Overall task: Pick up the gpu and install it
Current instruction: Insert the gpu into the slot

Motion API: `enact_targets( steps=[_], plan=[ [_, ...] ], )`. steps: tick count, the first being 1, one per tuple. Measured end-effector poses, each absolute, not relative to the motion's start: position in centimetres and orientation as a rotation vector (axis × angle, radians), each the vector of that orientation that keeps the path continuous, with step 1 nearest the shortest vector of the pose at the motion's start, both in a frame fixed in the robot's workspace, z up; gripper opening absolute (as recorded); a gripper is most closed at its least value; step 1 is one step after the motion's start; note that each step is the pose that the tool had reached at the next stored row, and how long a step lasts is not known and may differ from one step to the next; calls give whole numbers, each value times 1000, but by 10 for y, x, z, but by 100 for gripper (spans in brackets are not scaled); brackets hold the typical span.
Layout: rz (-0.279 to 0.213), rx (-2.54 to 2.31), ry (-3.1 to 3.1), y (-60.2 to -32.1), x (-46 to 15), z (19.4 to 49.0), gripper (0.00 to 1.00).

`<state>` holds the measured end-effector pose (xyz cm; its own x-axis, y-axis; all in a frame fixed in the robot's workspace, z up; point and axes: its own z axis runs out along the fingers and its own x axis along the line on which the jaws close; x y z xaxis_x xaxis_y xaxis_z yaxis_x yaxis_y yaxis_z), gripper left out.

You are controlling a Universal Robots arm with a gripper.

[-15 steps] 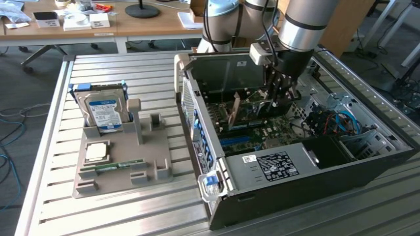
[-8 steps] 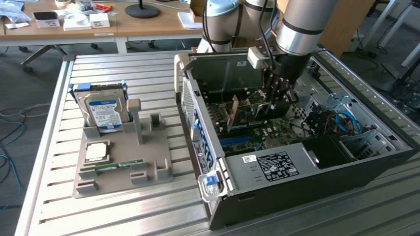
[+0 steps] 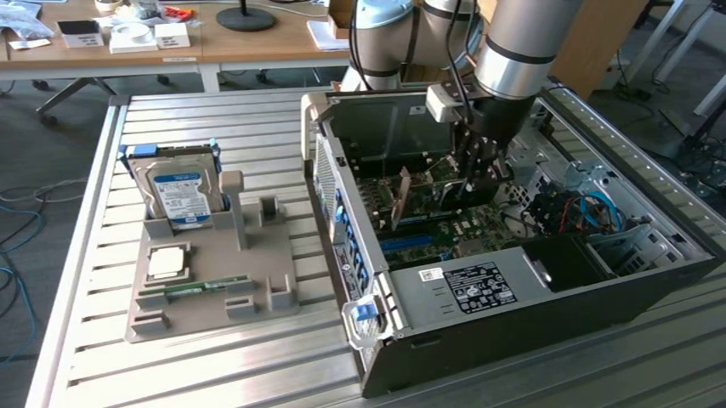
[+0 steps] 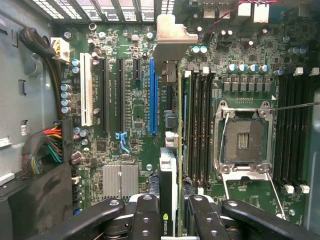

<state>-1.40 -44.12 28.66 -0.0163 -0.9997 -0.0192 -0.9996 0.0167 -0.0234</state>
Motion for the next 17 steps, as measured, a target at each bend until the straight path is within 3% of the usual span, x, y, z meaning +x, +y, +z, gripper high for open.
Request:
enact_targets(
  steps=[17],
  plan=[
    [-5, -2182, 2218, -441, -26, 286, 27]
  ],
)
